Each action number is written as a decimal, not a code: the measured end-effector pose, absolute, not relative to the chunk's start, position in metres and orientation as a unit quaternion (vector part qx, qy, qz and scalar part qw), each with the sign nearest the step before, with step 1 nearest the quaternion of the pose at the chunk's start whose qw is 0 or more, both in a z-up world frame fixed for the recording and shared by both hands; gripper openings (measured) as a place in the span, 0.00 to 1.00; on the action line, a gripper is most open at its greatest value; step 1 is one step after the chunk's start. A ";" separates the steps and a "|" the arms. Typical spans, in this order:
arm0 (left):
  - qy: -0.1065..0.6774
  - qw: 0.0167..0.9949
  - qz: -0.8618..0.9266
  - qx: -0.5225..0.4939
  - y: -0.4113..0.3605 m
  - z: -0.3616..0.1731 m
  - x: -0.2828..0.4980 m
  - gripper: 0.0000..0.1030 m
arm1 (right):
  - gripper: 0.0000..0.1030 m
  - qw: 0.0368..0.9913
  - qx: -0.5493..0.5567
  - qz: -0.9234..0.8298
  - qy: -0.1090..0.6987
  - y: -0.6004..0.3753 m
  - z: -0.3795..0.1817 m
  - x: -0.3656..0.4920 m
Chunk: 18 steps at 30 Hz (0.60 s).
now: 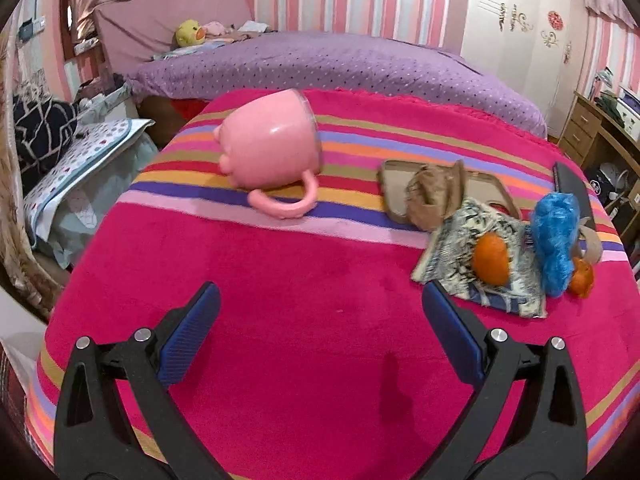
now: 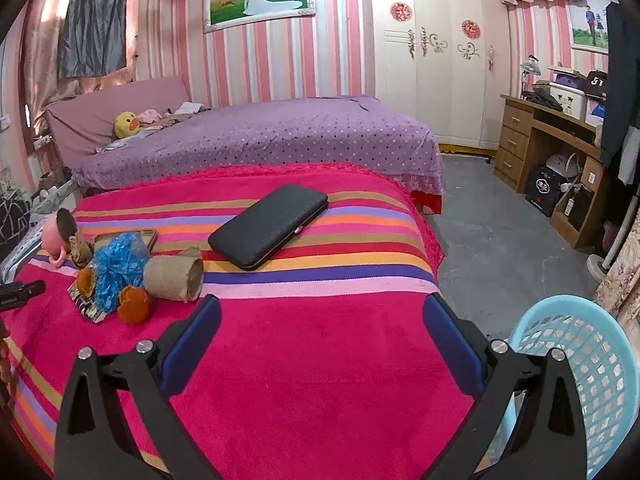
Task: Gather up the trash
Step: 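Move both grippers back over the bed toward the remaining trash, then grasp an orange peel with the left gripper while the right grasps another orange peel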
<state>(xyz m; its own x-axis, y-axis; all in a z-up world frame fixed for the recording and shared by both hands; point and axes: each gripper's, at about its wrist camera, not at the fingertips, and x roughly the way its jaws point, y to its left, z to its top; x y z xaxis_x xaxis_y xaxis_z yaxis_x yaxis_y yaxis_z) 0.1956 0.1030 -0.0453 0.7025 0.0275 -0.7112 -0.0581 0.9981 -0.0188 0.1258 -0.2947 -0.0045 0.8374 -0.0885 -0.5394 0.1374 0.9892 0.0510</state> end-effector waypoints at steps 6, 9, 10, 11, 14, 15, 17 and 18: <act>0.384 0.923 -0.018 -0.008 0.064 -0.046 0.199 0.95 | 0.96 0.952 0.048 -0.063 0.297 -0.290 -0.011 0.136; 0.388 0.921 -0.027 0.007 0.042 -0.049 0.202 0.95 | 0.96 0.951 0.031 -0.076 0.296 -0.285 -0.012 0.136; 0.389 0.921 -0.025 0.014 0.035 -0.050 0.203 0.94 | 0.96 0.951 0.027 -0.080 0.296 -0.284 -0.012 0.136; 0.388 0.921 -0.024 0.020 0.028 -0.051 0.205 0.94 | 0.96 0.951 0.028 -0.077 0.298 -0.284 -0.013 0.137; 0.391 0.920 -0.024 0.019 0.020 -0.053 0.209 0.91 | 0.95 0.948 0.040 -0.069 0.308 -0.285 -0.016 0.138; 0.395 0.918 -0.030 0.012 0.017 -0.054 0.211 0.89 | 0.95 0.947 0.040 -0.071 0.311 -0.286 -0.017 0.138; 0.399 0.916 -0.034 0.008 0.014 -0.055 0.215 0.80 | 0.95 0.944 0.046 -0.063 0.319 -0.288 -0.019 0.139; 0.400 0.916 -0.037 0.006 0.011 -0.055 0.216 0.78 | 0.96 0.944 0.050 -0.059 0.321 -0.290 -0.020 0.138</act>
